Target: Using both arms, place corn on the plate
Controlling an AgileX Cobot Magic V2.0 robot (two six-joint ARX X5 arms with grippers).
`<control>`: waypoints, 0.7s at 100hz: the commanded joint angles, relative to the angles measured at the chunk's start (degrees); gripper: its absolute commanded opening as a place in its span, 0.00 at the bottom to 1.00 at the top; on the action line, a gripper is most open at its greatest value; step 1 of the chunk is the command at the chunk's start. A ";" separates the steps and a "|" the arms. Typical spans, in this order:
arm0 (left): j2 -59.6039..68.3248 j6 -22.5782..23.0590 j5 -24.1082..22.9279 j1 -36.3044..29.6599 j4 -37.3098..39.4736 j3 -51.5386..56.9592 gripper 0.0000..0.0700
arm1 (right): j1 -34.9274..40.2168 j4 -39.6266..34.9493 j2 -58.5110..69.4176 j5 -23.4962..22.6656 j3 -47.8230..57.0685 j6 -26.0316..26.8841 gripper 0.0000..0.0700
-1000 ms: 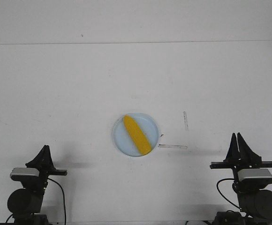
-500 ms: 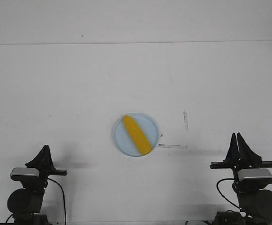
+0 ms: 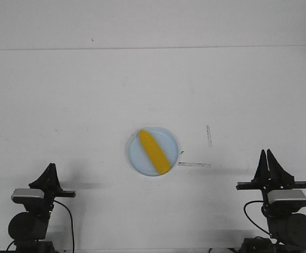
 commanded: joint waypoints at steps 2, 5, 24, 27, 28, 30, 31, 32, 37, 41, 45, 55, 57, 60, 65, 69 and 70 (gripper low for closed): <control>-0.09 0.50 -0.02 -0.09 0.76 -1.18 0.00 | 0.04 -0.46 -1.14 -0.98 0.00 -0.57 0.11; -0.09 0.50 -0.02 -0.09 0.76 -1.18 0.00 | 0.04 -0.81 -1.51 -1.49 -0.17 -0.66 0.11; -0.09 0.50 -0.02 -0.09 0.74 -1.18 0.00 | 0.04 1.07 -6.29 -3.74 -5.81 -0.61 0.01; -0.09 0.50 -0.02 -0.09 0.74 -1.18 0.00 | 0.04 1.05 -7.19 -3.87 -6.78 -0.57 0.01; -0.09 0.50 -0.02 -0.09 0.74 -1.18 0.00 | 0.04 1.03 -7.48 -3.91 -7.08 -0.52 0.01; -0.09 0.50 -0.02 -0.09 0.74 -1.18 0.00 | 0.04 0.98 -8.02 -4.04 -7.69 -0.44 0.01; -0.09 0.50 -0.02 -0.09 0.74 -1.18 0.00 | 0.04 0.96 -8.28 -4.11 -8.00 -0.44 0.01; -0.09 0.50 -0.02 -0.09 0.74 -1.18 0.00 | 0.04 0.98 -8.48 -4.13 -8.28 -0.44 0.01; -0.09 0.50 -0.02 -0.09 0.74 -1.18 0.00 | 0.04 1.03 -8.37 -4.17 -9.40 -0.44 0.01; -0.09 0.50 -0.02 -0.09 0.72 -1.18 0.00 | 0.04 1.03 -8.37 -4.15 -10.25 -0.44 0.01; -0.09 0.50 -0.02 -0.09 0.74 -1.18 0.00 | 0.04 1.11 -8.37 -4.17 -11.19 -0.44 0.01; -0.09 0.50 -0.02 -0.09 0.74 -1.18 0.00 | 0.04 3.69 -8.37 -4.13 -14.40 -0.44 0.01; -0.09 0.50 -0.02 -0.09 0.74 -1.18 0.00 | 0.04 4.57 -8.37 -4.11 -15.15 -0.44 0.01; -0.09 0.50 -0.02 -0.09 0.72 -1.18 0.00 | 0.04 5.92 -8.37 -4.13 -16.28 -0.44 0.01; -0.09 0.50 -0.02 -0.09 0.74 -1.18 0.00 | 0.04 8.28 -8.37 -4.11 -18.27 -0.44 0.01; -0.09 0.50 -0.02 -0.09 0.72 -1.18 0.00 | 0.04 10.34 -8.37 -4.07 -19.91 -0.44 0.01; -0.09 0.50 -0.02 -0.09 0.72 -1.18 0.00 | 0.04 10.93 -8.37 -4.07 -20.35 -0.44 0.01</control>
